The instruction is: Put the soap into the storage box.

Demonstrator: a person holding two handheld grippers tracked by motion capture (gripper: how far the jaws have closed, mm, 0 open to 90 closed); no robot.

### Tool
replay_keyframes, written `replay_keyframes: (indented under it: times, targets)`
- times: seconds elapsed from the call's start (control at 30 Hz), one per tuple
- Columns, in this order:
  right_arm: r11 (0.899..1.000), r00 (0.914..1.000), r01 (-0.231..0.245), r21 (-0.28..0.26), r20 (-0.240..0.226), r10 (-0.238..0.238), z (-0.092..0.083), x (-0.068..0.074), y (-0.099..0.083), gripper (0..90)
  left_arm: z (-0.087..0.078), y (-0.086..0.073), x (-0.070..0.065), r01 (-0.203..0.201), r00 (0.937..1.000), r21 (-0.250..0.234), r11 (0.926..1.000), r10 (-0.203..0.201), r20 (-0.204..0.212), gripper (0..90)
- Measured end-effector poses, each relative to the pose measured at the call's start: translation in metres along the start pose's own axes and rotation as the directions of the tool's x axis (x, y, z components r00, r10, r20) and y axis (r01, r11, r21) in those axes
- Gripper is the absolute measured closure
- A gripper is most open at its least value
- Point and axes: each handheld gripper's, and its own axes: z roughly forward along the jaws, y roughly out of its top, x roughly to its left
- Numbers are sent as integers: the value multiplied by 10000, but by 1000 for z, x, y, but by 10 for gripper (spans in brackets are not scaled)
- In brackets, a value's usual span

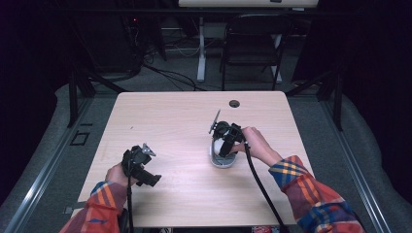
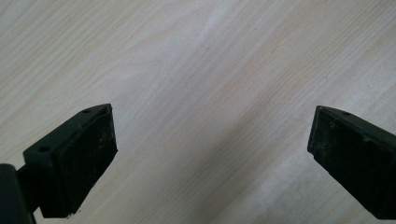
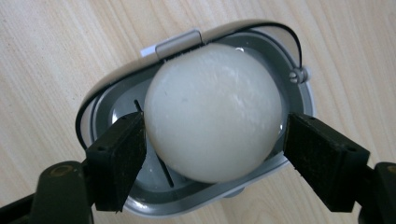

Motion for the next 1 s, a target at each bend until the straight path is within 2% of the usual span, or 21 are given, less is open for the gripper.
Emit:
replay_keyframes:
  times: [0.37, 0.53, 0.67, 1.0]
  targets:
    - [9989, 9997, 31, -462, -255, -43, -19, 1, -10, 135, 0, 0, 0, 6, 10000, 3, 10000, -6, 6, 14]
    - [9970, 9998, 31, -779, -171, -44, -32, 1, -19, 120, 0, 0, 0, -13, 10000, 12, 10000, 13, 14, 13]
    - [9949, 10000, 8, -1012, -53, -14, -42, 2, -29, 84, 0, 0, 0, -13, 10000, 20, 10000, 13, 11, 13]
    - [9929, 9995, -243, -1160, 186, 267, -54, 3, -60, 55, 0, 0, 0, -8, 10000, 18, 10000, 8, 11, 13]
